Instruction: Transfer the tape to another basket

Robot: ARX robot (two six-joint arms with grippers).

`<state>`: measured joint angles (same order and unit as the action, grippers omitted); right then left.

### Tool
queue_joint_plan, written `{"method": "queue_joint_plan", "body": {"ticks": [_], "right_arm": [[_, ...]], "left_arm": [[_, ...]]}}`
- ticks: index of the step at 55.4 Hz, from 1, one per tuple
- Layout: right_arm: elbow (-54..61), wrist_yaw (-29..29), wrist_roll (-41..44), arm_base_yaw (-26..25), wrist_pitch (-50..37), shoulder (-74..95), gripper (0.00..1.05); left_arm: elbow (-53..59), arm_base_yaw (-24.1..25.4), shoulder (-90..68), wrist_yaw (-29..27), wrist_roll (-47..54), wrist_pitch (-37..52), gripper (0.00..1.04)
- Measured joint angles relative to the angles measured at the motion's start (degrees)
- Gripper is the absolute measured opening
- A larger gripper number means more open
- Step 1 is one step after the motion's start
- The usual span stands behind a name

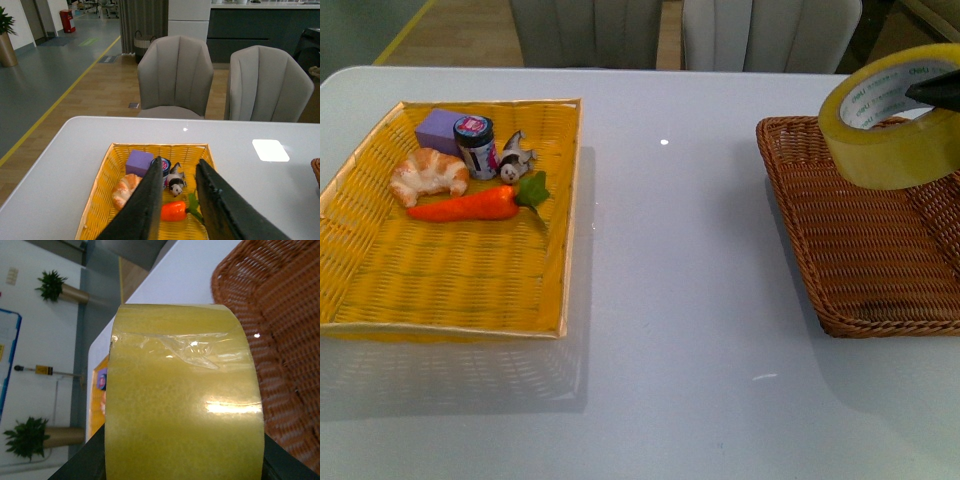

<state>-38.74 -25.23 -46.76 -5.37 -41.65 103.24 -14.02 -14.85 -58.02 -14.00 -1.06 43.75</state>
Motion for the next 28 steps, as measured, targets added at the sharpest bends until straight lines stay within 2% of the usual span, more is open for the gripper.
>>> {"method": "queue_joint_plan", "body": {"ticks": [9,28], "right_arm": [[-6.9,1.5,-0.4,-1.6,0.2,9.7,0.45],[-21.6,6.1,-3.0,-1.3,3.1,26.5,0.45]], "left_arm": [[4.0,3.4,5.5,3.0,0.3,-1.7,0.02],[9.6,8.7,17.9,8.2,0.4,-8.4,0.02]]}}
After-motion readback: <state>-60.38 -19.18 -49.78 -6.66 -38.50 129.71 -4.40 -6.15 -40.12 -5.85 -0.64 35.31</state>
